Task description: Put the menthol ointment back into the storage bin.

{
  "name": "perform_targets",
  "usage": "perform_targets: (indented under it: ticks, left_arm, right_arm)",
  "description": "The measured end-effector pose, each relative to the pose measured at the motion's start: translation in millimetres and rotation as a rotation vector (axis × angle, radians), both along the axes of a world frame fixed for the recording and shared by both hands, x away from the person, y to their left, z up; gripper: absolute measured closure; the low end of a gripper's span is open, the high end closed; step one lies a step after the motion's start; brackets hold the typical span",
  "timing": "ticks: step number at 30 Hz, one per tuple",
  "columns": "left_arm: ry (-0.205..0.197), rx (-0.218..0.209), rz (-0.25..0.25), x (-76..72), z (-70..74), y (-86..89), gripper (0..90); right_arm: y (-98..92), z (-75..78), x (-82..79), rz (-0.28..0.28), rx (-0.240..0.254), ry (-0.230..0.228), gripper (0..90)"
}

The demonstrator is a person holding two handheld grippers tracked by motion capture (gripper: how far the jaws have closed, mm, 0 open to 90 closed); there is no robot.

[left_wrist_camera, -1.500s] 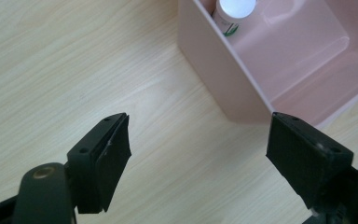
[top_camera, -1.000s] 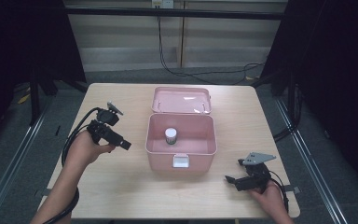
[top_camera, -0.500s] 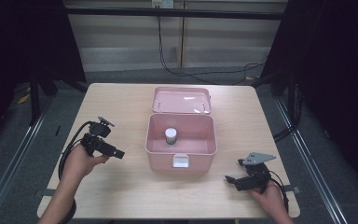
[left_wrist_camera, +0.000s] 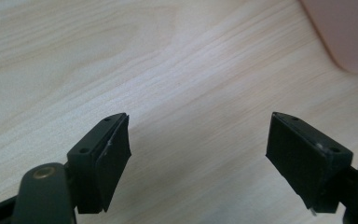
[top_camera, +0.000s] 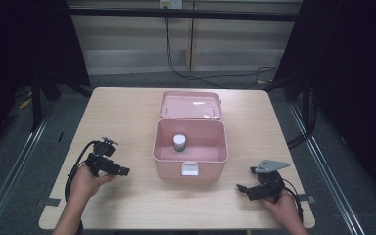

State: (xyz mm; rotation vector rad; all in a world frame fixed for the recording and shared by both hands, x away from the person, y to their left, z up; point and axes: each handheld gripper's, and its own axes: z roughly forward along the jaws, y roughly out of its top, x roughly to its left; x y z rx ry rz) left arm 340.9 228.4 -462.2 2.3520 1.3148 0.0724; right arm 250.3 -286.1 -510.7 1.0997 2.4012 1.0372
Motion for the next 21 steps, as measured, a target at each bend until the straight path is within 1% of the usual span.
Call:
perform_targets:
  ticks: [1,2,3,4,6,7,8,10,12,14,15,16,18,21]
  left_arm:
    - [0.003,0.004,-0.009,-0.1,-1.6,0.9,20.9]
    - [-0.003,-0.001,-0.001,-1.0,-4.4,0.5,20.9]
    - [-0.006,0.006,-0.002,-1.8,-6.5,0.5,20.7]
    - [-0.016,0.012,0.000,-2.8,-8.8,0.0,20.7]
    - [-0.040,0.008,0.001,-4.7,-13.5,-0.3,20.2]
    - [-0.042,0.012,-0.005,-5.3,-14.7,0.0,20.2]
    - [-0.051,0.005,-0.001,-6.6,-17.7,-0.3,20.2]
    - [-0.083,0.004,0.003,-8.7,-19.6,-0.8,18.9]
    - [-0.103,0.000,0.007,-10.0,-20.9,-0.6,18.9]
    - [-0.133,0.001,0.004,-11.7,-23.5,-1.5,17.3]
    - [-0.140,0.010,-0.001,-12.4,-24.2,-1.9,16.0]
    - [-0.157,0.022,-0.012,-13.5,-25.1,-2.3,15.7]
    - [-0.186,0.037,-0.012,-16.1,-27.1,-3.5,15.5]
    - [-0.221,0.026,-0.013,-18.9,-29.8,-2.2,13.6]
  right_arm:
    - [0.0,0.0,0.0,0.000,0.000,0.000,12.6]
    - [0.0,0.0,0.0,0.000,0.000,0.000,12.6]
    - [0.0,0.0,0.0,0.000,0.000,0.000,12.6]
    - [0.0,0.0,0.0,0.000,0.000,0.000,12.6]
    - [0.0,0.0,0.0,0.000,0.000,0.000,12.6]
    - [0.0,0.0,0.0,0.000,0.000,0.000,12.6]
    - [0.0,0.0,0.0,0.000,0.000,0.000,12.6]
    - [0.0,0.0,0.0,0.000,0.000,0.000,12.6]
    - [0.0,0.0,0.0,0.000,0.000,0.000,12.6]
    - [0.0,0.0,0.0,0.000,0.000,0.000,12.6]
    - [0.0,0.0,0.0,-0.001,0.000,0.000,12.6]
    - [0.0,0.0,0.0,0.000,0.000,0.000,12.6]
    - [0.1,0.0,-0.1,0.000,0.000,0.000,12.6]
    - [0.1,0.0,-0.1,0.000,0.000,0.000,12.6]
